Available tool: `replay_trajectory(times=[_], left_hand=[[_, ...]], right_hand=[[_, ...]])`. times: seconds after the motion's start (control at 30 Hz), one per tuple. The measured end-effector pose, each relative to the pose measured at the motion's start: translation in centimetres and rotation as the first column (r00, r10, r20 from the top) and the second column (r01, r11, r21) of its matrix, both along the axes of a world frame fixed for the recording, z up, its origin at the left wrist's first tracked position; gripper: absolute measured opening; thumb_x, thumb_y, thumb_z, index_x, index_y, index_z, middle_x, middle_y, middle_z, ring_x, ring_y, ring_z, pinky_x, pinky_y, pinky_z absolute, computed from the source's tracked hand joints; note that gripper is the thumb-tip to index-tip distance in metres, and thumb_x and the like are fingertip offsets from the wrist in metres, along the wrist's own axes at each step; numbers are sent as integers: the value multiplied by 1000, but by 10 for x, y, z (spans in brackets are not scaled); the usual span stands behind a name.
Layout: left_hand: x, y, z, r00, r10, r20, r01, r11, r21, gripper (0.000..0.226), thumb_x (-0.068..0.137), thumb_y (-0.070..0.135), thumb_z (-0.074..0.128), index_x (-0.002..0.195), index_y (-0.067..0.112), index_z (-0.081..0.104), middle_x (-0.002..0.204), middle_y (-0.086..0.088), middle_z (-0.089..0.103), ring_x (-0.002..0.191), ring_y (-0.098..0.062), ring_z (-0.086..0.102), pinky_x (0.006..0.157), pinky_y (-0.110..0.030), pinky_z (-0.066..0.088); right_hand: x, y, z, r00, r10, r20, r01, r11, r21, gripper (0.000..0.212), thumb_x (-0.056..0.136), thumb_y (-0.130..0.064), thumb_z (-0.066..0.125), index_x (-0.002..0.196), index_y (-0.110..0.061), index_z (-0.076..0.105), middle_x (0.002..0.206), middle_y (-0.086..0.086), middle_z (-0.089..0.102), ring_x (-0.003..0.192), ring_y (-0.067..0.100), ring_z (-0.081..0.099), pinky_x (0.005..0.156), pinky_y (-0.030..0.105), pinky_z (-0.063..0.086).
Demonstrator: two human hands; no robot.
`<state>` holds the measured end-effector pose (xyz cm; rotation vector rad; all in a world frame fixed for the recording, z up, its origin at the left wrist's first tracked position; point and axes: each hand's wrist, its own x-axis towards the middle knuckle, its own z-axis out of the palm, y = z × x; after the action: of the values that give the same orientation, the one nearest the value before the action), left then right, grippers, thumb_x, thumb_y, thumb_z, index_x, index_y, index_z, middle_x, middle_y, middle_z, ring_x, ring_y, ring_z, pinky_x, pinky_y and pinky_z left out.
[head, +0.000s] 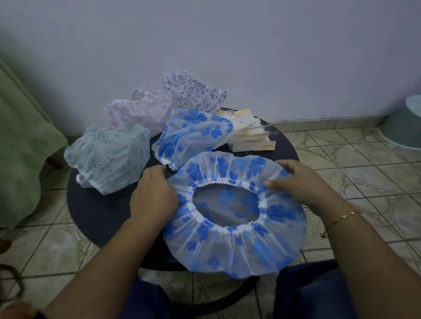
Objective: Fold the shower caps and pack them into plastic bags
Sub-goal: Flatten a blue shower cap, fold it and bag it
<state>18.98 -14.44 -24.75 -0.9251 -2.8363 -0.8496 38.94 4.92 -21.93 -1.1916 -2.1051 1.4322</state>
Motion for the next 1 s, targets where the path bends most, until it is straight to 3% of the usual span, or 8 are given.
replay_trajectory(times=[0.13,0.2,0.3,0.4,0.6,0.77,0.93,1.0], left_hand=[[7,5,2,864,-250,-438,303,952,54,40,72,15,44,108,10,60,124,-10,54,114,-31,50,89,-45,43],[13,11,1,758,-421,-498,478,878,-16,34,82,25,43,108,15,62,129,-6,55,125,-26,45,99,-44,40],[22,18,-9,701,-627,-340,585,778,-229,66,90,63,21,139,24,43,154,1,26,144,-14,6,115,-32,7],[25,19,-19,767,-639,-61,570,721,-394,98,67,84,-9,150,33,3,158,7,-9,137,-5,-23,113,-26,-13],[28,15,-11,843,-529,95,499,704,-506,104,63,89,5,149,33,-6,158,6,-11,144,-12,-12,115,-31,-4],[28,5,-2,852,-523,12,444,711,-545,98,63,86,-3,148,39,11,157,6,13,143,-15,13,113,-34,17],[22,-9,9,878,-477,-41,392,764,-512,99,59,90,-6,138,46,34,130,11,39,120,-12,38,89,-29,40],[24,-11,13,891,-454,-12,388,774,-501,93,61,88,2,135,45,41,123,11,42,115,-11,44,82,-27,43]], right_hand=[[-9,-15,-6,940,-250,232,45,764,643,49,87,-26,61,134,-22,46,134,3,45,123,23,39,98,39,31],[-14,-25,-7,956,-211,204,-13,664,747,39,92,-27,51,131,-21,49,135,0,44,125,20,35,97,36,27],[-21,-30,-21,921,-75,382,-232,684,692,53,98,-44,33,143,-16,33,153,1,26,140,17,19,107,34,18],[-19,-25,-39,814,30,579,-366,801,474,81,88,-68,19,151,-21,-1,159,-1,-9,145,17,-9,116,41,-3],[-17,-10,-44,777,67,626,-417,800,432,81,84,-72,13,151,-29,0,159,-5,-7,145,16,-7,116,45,-6],[-12,-4,-30,924,108,367,-270,865,422,67,93,-58,28,149,-24,18,158,0,12,146,16,2,115,41,-5],[-2,15,-22,973,31,229,-117,920,374,81,84,-72,27,140,-16,43,147,13,38,137,29,31,110,49,26],[2,17,-23,975,-6,220,-66,947,315,62,94,-51,40,141,-11,39,146,12,38,134,28,35,110,44,29]])
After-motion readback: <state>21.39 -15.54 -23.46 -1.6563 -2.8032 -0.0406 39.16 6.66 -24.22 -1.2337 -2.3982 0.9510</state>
